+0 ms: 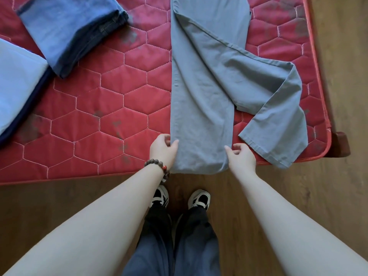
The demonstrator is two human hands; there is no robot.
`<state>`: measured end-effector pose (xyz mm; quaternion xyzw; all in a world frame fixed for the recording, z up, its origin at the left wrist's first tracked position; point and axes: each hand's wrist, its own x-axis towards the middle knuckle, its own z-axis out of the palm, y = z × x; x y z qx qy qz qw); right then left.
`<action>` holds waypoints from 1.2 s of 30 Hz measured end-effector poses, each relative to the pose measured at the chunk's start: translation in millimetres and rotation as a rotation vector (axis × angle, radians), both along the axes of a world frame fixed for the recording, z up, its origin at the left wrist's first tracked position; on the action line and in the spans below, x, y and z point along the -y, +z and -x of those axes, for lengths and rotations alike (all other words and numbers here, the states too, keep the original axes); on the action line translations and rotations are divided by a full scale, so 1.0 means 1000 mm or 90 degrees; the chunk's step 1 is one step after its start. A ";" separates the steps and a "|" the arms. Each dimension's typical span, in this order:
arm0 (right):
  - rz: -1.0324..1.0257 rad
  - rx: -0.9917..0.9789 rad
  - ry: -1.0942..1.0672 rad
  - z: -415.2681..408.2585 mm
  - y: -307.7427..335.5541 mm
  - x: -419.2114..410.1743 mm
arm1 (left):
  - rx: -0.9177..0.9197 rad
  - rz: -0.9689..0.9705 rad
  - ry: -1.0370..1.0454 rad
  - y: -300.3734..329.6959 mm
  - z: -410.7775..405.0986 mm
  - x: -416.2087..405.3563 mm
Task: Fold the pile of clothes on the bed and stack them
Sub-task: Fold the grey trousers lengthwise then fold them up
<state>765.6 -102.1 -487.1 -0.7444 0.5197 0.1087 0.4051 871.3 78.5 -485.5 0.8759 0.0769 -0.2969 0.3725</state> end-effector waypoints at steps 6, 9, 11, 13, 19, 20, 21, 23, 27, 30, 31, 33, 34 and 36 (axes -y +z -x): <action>0.023 -0.075 0.074 -0.026 -0.020 0.022 | 0.039 -0.117 -0.016 -0.017 -0.022 0.010; 0.052 -0.168 0.115 -0.019 -0.018 0.024 | 0.016 -0.212 -0.101 -0.022 -0.019 0.006; 0.154 -0.190 0.107 -0.018 -0.010 0.017 | 0.036 -0.244 -0.086 -0.018 -0.016 0.008; 0.297 -0.110 0.129 -0.028 -0.003 0.010 | 0.129 -0.253 -0.081 -0.017 -0.019 0.012; 0.300 0.189 0.483 -0.116 -0.032 -0.010 | 0.344 -0.143 -0.350 -0.040 -0.055 0.050; 0.261 0.172 0.541 -0.129 -0.039 -0.013 | 0.320 -0.169 -0.411 -0.045 -0.061 0.056; 0.248 0.130 0.587 -0.135 -0.049 -0.013 | 0.295 -0.204 -0.458 -0.051 -0.064 0.058; 0.316 0.063 0.611 -0.128 -0.068 -0.004 | 0.295 -0.269 -0.508 -0.064 -0.066 0.056; 0.429 -0.037 0.476 -0.069 -0.075 0.012 | 0.367 -0.333 -0.521 -0.061 -0.064 0.045; 0.437 -0.060 0.400 -0.053 -0.062 0.009 | 0.459 -0.283 -0.458 -0.056 -0.080 0.051; 0.436 -0.015 0.403 -0.061 -0.057 0.006 | 0.470 -0.259 -0.442 -0.057 -0.088 0.055; 0.408 0.146 0.446 -0.092 -0.051 -0.002 | 0.447 -0.250 -0.443 -0.061 -0.102 0.060; 0.357 0.219 0.469 -0.116 -0.050 -0.007 | 0.415 -0.272 -0.462 -0.064 -0.107 0.062; 0.234 0.295 0.496 -0.169 -0.051 -0.017 | 0.354 -0.330 -0.521 -0.075 -0.110 0.061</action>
